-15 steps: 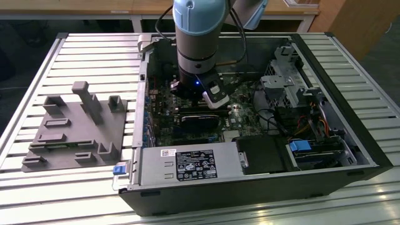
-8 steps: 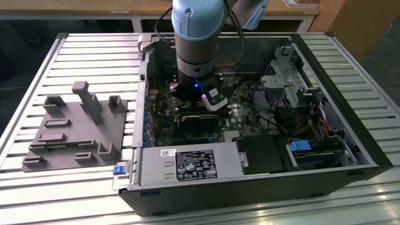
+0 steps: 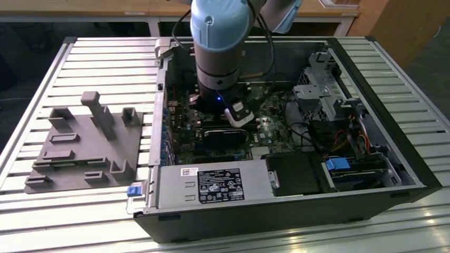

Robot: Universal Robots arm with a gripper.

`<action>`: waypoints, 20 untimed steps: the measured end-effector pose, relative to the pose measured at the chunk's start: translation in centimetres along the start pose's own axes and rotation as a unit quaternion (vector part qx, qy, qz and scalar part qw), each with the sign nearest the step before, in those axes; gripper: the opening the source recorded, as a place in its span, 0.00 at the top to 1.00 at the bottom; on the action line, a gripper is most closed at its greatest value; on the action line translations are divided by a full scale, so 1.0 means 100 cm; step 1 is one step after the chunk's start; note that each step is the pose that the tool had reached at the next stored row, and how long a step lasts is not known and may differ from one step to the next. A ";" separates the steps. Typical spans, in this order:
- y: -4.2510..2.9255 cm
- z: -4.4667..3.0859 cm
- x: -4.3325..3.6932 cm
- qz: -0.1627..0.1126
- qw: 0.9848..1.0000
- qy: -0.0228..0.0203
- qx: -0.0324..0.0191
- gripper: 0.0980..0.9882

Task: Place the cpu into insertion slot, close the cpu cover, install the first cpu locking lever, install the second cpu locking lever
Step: 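Install the second cpu locking lever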

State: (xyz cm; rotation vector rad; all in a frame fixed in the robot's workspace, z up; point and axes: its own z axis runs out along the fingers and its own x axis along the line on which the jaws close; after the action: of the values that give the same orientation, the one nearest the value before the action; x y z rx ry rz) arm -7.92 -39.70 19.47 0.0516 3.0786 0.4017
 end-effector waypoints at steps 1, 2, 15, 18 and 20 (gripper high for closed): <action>-0.0002 0.0004 0.0004 0.000 1.000 0.000 -0.001 0.99; -0.0003 0.0009 0.0008 0.000 1.000 0.000 -0.003 0.99; -0.0002 0.0003 0.0040 0.000 1.000 -0.001 -0.007 0.99; 0.0014 -0.0061 0.0038 0.000 1.000 0.000 -0.008 0.99; 0.0023 -0.0096 0.0037 0.000 1.000 0.000 -0.009 0.99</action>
State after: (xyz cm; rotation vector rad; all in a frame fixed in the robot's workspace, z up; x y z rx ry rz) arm -8.32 -39.71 20.45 0.0516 3.0737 0.4292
